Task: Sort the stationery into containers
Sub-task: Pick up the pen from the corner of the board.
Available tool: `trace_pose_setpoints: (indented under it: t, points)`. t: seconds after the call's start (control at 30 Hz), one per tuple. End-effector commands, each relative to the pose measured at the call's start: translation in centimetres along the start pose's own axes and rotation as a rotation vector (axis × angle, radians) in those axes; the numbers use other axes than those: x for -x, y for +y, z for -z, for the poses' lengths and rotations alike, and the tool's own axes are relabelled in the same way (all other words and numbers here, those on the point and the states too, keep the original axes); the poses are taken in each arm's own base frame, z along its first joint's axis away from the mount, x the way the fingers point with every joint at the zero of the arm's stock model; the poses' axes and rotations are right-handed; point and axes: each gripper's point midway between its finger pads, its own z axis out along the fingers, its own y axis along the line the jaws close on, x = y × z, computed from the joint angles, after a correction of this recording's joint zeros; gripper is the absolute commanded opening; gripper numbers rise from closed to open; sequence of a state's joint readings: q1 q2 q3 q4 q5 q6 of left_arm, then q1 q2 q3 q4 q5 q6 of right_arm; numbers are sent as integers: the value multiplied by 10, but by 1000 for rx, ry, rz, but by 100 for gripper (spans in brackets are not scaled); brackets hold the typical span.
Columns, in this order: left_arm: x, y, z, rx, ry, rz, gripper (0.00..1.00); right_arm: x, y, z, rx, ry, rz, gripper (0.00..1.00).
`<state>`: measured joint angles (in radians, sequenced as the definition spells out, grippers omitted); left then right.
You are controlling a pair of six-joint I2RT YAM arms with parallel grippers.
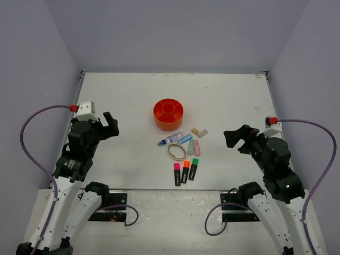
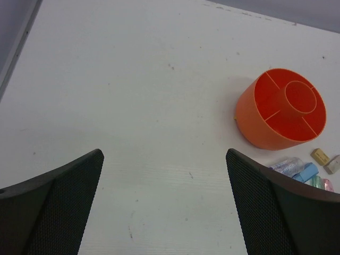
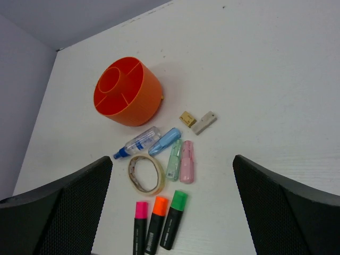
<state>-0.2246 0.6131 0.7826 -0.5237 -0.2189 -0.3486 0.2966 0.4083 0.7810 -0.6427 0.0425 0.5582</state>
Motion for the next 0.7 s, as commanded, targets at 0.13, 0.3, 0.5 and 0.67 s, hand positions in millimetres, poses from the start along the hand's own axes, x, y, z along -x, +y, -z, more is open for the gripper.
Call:
trace_pose_setpoints:
  t: [0.13, 0.3, 0.5, 0.67]
  points:
    - [7, -10, -3, -43, -23, 11, 100, 10, 20, -5, 75, -26, -76, 99]
    - [5, -12, -4, -54, -16, 8, 100, 6, 55, 9, 314, -48, -78, 99]
    - [5, -13, -4, -61, -13, 5, 100, -62, 17, -44, 33, 334, -121, 99]
    - [5, -13, -4, -60, -13, 4, 100, -120, 4, -54, -186, 446, 17, 99]
